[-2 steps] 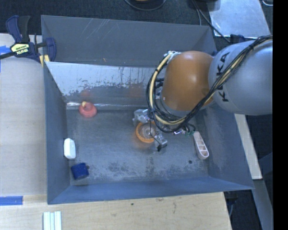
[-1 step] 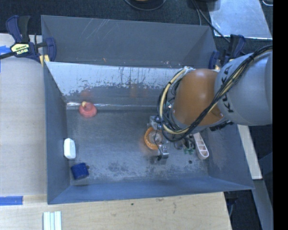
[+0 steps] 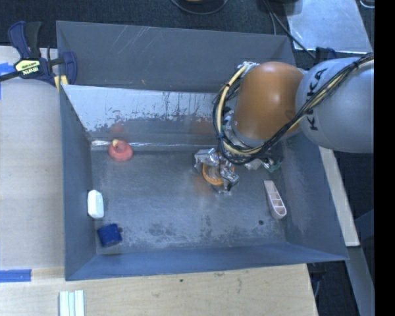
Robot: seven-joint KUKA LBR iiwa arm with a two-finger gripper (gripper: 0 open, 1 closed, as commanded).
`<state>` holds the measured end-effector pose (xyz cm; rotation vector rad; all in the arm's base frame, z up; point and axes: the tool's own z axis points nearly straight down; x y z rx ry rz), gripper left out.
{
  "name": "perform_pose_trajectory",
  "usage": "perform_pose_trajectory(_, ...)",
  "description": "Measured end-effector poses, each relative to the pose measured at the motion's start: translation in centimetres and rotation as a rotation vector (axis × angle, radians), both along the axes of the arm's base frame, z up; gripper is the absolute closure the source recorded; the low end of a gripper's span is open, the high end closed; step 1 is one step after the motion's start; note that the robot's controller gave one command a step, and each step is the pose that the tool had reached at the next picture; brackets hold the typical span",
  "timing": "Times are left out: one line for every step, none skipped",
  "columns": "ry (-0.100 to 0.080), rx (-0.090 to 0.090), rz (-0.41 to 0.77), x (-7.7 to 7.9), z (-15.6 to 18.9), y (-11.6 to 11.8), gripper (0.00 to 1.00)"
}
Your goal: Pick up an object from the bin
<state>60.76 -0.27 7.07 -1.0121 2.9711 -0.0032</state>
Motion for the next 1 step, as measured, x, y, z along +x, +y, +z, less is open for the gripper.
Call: perform_pose_trajectory(0.002, 0.001, -0.001, -0.06, -0.01, 0.03, 1.00)
